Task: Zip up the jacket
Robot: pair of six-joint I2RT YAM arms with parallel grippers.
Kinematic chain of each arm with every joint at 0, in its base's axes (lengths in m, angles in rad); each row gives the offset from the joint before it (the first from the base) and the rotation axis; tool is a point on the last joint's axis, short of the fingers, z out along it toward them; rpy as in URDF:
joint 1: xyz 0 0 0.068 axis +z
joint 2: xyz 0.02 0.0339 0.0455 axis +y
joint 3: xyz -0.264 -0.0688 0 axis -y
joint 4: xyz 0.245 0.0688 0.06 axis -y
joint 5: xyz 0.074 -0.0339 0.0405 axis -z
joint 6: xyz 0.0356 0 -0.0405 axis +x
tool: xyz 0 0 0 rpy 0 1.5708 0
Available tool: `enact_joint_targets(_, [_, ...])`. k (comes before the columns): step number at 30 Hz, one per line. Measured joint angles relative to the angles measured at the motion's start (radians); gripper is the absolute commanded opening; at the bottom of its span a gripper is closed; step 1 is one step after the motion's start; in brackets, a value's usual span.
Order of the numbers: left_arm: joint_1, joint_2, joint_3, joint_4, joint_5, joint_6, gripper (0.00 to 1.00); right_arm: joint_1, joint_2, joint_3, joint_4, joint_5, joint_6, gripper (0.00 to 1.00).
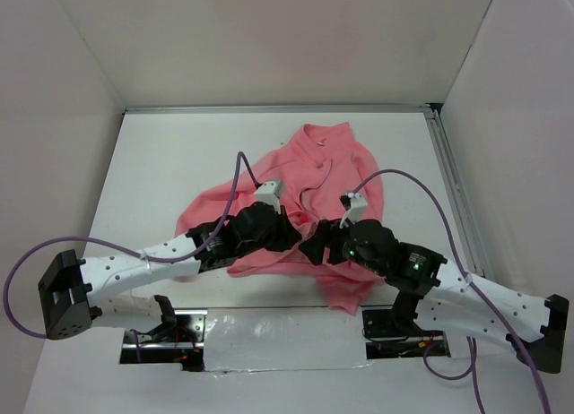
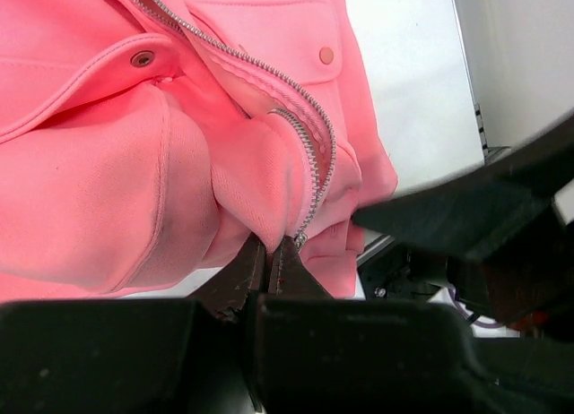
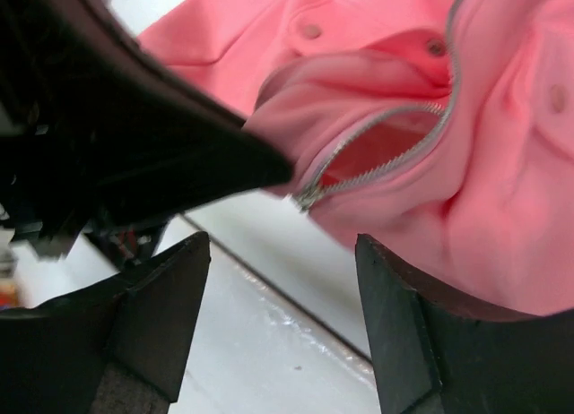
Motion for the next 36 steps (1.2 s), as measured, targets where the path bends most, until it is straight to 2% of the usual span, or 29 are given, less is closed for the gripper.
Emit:
enact_joint_targets(1, [0.0, 0.0, 0.005, -0.005, -0.003, -0.001, 0.0, 0.019, -0.015, -0.011, 0.006, 0.008, 0.008, 0.7])
enact_joint_targets(2, [0.0, 0.001, 0.012, -0.01, -0.006, -0.003, 0.0, 0.038, -0.035, -0.03, 0.021, 0.011, 0.015, 0.63])
enact_joint_targets(6, [0.0, 0.001, 0.034, -0.03, -0.014, -0.016, 0.0, 0.077, -0.085, -0.116, 0.089, 0.014, 0.032, 0.59])
enact_joint_targets(11, [0.0, 0.003, 0.058, -0.066, -0.023, -0.058, 0.0, 0.104, -0.082, -0.272, 0.285, 0.012, 0.072, 0.61])
enact_joint_targets(17, [0.0, 0.003, 0.073, -0.1, -0.025, -0.103, 0.0, 0.129, -0.065, -0.431, 0.579, 0.095, 0.09, 0.59])
enact_joint_targets(24, [0.0, 0.003, 0.074, -0.106, -0.024, -0.139, 0.0, 0.131, 0.023, -0.473, 0.867, 0.171, 0.066, 0.58])
enact_joint_targets(27, [0.0, 0.002, 0.074, -0.106, -0.024, -0.145, 0.0, 0.131, 0.068, -0.478, 0.945, 0.191, 0.05, 0.5])
enact_joint_targets(29, [0.0, 0.002, 0.074, -0.106, -0.024, -0.154, 0.0, 0.131, 0.092, -0.478, 0.962, 0.206, 0.037, 0.4])
enact_joint_targets(31, [0.0, 0.002, 0.074, -0.106, -0.024, -0.161, 0.0, 0.131, 0.104, -0.478, 0.964, 0.218, 0.033, 0.31])
enact_joint_targets(36, [0.0, 0.002, 0.074, -0.105, -0.03, -0.165, 0.0, 0.137, 0.083, -0.477, 0.93, 0.235, 0.046, 0.18])
